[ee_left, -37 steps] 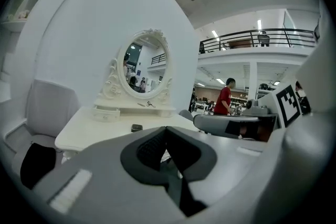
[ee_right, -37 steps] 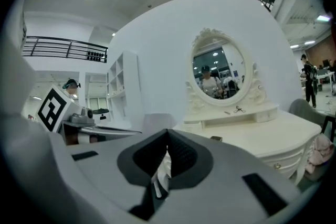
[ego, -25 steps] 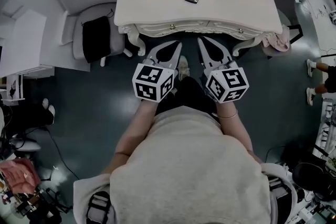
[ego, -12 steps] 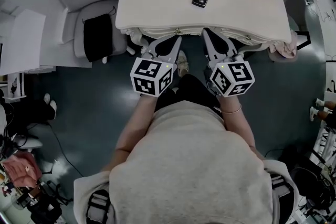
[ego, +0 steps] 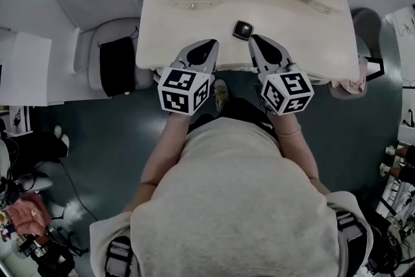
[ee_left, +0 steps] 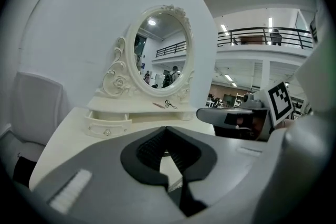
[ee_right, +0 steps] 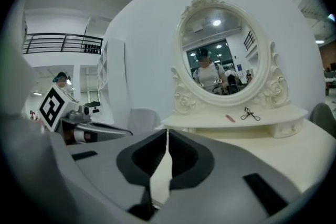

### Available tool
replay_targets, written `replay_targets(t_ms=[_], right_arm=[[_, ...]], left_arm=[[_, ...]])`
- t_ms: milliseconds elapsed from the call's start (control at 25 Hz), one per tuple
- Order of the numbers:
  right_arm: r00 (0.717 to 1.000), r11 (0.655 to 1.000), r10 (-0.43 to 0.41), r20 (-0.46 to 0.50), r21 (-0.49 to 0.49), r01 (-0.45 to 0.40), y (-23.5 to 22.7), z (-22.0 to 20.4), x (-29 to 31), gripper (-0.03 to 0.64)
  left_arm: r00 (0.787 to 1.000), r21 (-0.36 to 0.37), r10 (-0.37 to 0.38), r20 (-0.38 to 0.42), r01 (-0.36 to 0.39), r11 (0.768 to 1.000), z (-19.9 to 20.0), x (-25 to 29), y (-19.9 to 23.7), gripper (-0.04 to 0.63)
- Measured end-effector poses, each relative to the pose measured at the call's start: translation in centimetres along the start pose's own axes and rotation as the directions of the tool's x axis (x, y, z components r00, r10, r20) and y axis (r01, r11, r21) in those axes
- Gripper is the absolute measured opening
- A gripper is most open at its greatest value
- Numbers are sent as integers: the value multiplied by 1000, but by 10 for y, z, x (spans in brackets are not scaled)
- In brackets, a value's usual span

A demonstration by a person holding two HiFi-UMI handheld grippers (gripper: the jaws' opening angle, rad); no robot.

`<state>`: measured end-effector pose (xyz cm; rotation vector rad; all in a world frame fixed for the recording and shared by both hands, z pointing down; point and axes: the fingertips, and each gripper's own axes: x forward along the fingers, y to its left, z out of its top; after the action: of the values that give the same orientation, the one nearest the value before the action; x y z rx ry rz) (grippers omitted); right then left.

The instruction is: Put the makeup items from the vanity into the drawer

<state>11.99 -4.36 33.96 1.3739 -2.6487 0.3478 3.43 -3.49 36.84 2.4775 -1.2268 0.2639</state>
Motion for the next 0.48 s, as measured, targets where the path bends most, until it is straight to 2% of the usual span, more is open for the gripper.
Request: replay_targets(t_ms=[280, 440, 480], right_arm=[[991, 997, 34, -127, -71, -43, -57, -19, 54, 9], [969, 987, 101, -227, -98, -126, -70, -40, 73, 14], [960, 985, 113, -255, -99, -142, -73, -47, 76, 36]], left_arm=[[997, -64, 68, -25, -69, 996, 12, 49, 52, 9], [996, -89, 74, -51, -78, 993, 11, 74, 65, 9], [995, -95, 76, -58, -81, 992, 10, 79, 67, 9]])
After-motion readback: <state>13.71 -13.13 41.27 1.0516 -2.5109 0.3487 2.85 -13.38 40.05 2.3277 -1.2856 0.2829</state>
